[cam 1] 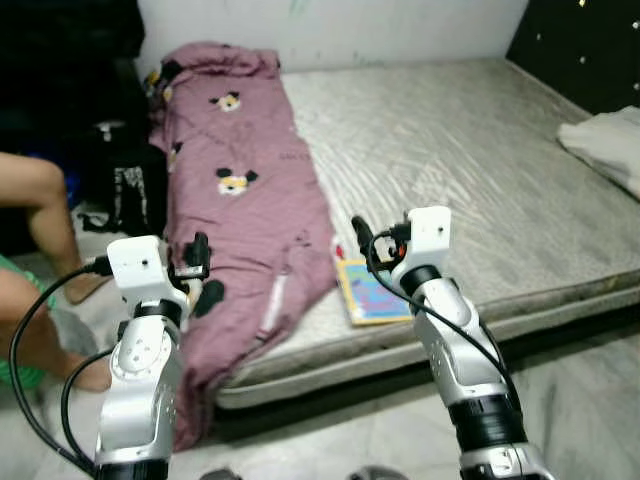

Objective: Clean up the room

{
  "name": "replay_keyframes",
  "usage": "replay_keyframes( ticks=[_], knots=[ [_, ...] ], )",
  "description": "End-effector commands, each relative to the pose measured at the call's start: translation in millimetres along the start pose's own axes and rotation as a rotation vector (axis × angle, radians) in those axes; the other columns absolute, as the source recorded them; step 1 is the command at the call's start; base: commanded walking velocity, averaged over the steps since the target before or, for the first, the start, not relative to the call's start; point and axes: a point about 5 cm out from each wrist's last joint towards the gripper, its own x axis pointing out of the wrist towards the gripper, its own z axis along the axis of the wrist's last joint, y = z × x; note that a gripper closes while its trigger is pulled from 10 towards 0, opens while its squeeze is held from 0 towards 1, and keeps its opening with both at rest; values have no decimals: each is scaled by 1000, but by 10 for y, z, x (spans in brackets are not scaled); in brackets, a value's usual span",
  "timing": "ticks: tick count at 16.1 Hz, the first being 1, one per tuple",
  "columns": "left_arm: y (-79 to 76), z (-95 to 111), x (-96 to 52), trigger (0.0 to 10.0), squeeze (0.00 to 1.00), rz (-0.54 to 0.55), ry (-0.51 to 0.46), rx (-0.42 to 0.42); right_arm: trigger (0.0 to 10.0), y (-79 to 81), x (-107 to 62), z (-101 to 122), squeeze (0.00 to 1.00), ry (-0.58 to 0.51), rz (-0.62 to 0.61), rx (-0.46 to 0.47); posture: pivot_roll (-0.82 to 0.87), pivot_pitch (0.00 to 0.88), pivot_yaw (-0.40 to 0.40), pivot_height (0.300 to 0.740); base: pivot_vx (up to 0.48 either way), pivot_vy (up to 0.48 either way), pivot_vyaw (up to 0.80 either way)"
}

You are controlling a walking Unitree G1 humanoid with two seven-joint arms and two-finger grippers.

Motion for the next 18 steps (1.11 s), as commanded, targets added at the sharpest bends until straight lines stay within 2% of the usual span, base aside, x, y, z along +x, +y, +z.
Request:
replay_keyframes(
  ticks=[1, 11, 15, 18],
  knots=[
    [-79, 22, -7, 10000, 0, -24, -17, -22, 10000, -95, -20, 13, 0, 1, -25, -13, -95, 0, -17, 740, 0, 0, 0],
    [-140, 56, -34, 10000, 0, -98, -49, -28, 10000, -71, -8, 22, 0, 2, -19, -13, -94, 0, -20, 740, 0, 0, 0],
    [-150, 69, -30, 10000, 0, -114, -56, -36, 10000, -63, 11, 37, 0, -2, -11, -16, -92, 0, -22, 740, 290, 0, -669],
    [-152, 65, -35, 10000, 0, -117, -57, -39, 10000, -64, 17, 43, 0, -5, -6, -23, -91, 0, -25, 740, 309, 0, 0]
  ],
)
